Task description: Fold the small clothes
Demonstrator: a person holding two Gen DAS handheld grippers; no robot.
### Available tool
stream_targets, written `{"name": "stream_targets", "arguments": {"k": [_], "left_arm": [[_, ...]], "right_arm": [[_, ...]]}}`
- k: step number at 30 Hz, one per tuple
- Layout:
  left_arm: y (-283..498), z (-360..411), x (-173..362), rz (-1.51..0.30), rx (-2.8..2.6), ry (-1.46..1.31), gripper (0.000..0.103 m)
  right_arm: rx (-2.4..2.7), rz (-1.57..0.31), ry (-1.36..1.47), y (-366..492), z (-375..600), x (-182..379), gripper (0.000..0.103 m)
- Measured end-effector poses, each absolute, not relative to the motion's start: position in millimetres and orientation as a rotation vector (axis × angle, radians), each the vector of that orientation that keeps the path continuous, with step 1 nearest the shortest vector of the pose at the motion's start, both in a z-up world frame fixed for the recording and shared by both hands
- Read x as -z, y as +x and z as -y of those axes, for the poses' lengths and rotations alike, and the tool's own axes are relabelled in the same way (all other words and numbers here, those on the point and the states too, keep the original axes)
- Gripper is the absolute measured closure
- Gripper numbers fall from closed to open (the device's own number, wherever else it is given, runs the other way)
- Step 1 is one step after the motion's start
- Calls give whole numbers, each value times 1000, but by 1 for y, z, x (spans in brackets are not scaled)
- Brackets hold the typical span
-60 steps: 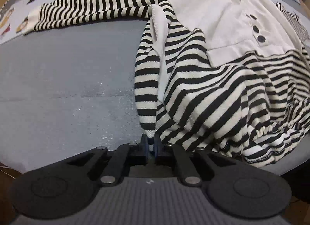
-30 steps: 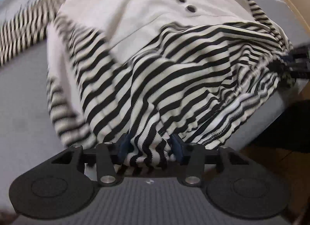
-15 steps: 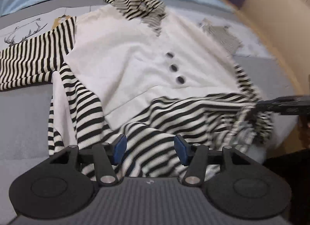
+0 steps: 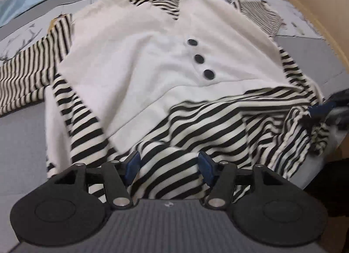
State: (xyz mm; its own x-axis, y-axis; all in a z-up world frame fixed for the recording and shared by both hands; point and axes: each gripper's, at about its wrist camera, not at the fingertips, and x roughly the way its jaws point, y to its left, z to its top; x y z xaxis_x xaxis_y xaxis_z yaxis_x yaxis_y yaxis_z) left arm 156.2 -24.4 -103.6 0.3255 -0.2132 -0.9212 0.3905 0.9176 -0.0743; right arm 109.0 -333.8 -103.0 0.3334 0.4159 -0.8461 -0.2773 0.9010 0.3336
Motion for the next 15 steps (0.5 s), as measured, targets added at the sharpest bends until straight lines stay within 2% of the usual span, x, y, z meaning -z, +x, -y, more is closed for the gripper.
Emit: {"name": "stream_targets", "arguments": {"k": [6,8,12,15], "left_arm": [[142,25,144,-1378,444,340,41],[132,20,144,-1373,482,376,41],[126,12,141,-1389,533,352,41],[124,19,131,-1331,564,396,39]], "right_arm": [[-568,-1277,-79,101,314,130,73],[-588,-1285,-60,97,322,129,80],[-667,-1321,-38,84,336,130,82],[-702,-1314,-33,77,341,125,82]]}}
